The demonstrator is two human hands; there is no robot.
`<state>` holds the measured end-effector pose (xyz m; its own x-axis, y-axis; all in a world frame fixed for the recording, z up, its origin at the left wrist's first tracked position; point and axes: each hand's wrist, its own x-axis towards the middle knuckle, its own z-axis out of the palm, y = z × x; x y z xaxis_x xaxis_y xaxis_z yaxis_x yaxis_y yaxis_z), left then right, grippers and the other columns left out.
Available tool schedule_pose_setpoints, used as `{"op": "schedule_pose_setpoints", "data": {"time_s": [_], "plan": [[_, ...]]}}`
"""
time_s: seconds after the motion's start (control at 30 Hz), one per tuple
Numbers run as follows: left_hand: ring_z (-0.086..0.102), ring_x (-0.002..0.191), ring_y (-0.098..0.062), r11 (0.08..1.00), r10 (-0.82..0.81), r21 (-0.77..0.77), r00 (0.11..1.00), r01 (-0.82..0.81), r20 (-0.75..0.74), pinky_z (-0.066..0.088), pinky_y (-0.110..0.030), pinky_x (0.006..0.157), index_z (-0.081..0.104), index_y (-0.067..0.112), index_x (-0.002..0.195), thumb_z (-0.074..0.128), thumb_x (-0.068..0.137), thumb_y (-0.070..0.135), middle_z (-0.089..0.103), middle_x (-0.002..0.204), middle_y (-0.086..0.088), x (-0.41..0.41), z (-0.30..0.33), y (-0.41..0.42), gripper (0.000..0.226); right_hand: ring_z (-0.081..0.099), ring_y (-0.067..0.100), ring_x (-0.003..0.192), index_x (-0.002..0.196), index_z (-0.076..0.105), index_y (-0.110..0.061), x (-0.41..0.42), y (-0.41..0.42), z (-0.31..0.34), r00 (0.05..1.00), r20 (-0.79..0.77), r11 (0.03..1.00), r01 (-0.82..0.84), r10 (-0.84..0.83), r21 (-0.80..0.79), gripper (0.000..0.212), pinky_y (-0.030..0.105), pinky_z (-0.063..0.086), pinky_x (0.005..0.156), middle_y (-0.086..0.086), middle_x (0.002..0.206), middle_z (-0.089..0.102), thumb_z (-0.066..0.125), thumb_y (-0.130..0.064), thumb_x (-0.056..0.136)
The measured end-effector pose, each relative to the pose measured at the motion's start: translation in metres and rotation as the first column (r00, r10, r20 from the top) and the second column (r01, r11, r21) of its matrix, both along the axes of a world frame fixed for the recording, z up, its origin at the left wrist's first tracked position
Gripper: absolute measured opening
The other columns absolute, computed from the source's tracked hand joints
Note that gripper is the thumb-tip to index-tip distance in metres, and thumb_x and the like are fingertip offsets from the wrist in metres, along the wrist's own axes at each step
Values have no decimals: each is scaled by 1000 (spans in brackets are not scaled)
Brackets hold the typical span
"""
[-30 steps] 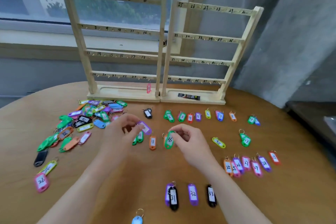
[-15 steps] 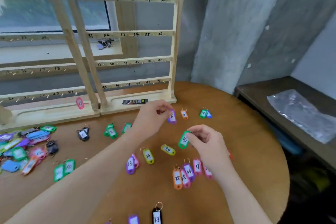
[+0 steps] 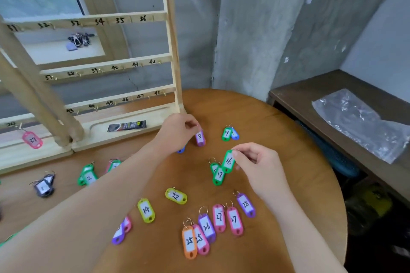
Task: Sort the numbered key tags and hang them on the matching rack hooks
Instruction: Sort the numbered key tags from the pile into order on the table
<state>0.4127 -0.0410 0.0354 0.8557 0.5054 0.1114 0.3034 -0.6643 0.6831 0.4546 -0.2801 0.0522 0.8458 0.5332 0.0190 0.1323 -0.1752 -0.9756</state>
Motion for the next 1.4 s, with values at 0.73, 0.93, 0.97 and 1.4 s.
{"op": "schedule_pose_setpoints", "data": {"time_s": [0.73, 0.93, 0.97, 1.4], "plan": [[44, 115, -20, 957, 72, 278, 996, -86, 62, 26, -30, 94, 71, 27, 103, 71, 91, 36, 54, 107, 4, -42, 11, -10, 15, 68, 3, 65, 90, 74, -18, -17, -23, 5, 996, 80, 996, -28, 35, -88, 10, 13, 49, 63, -4, 82, 76, 69, -10, 94], [45, 110, -20, 951, 112, 278, 988, -137, 104, 35, -40, 102, 71, 26, 99, 70, 92, 32, 51, 103, 7, -98, 27, -23, 10, 69, -1, 74, 90, 73, -25, -27, -29, 5, 981, 179, 976, -38, 77, -215, 11, 8, 47, 62, -10, 85, 76, 68, -16, 95], [45, 110, -20, 953, 122, 267, 987, -146, 104, 36, -42, 103, 70, 27, 99, 70, 92, 32, 52, 104, 6, -108, 29, -26, 8, 69, -1, 73, 90, 72, -24, -26, -28, 5, 978, 186, 971, -44, 89, -235, 10, 7, 46, 60, -9, 85, 76, 68, -16, 95], [36, 104, -11, 920, 216, 311, 970, -240, 110, 25, -33, 93, 71, 30, 97, 70, 92, 36, 49, 105, 13, -225, 11, -44, 9, 61, 9, 79, 82, 69, -24, -37, 46, 1, 842, 308, 821, -243, 442, -516, 16, 25, 47, 71, -6, 83, 67, 66, -16, 95]]}}
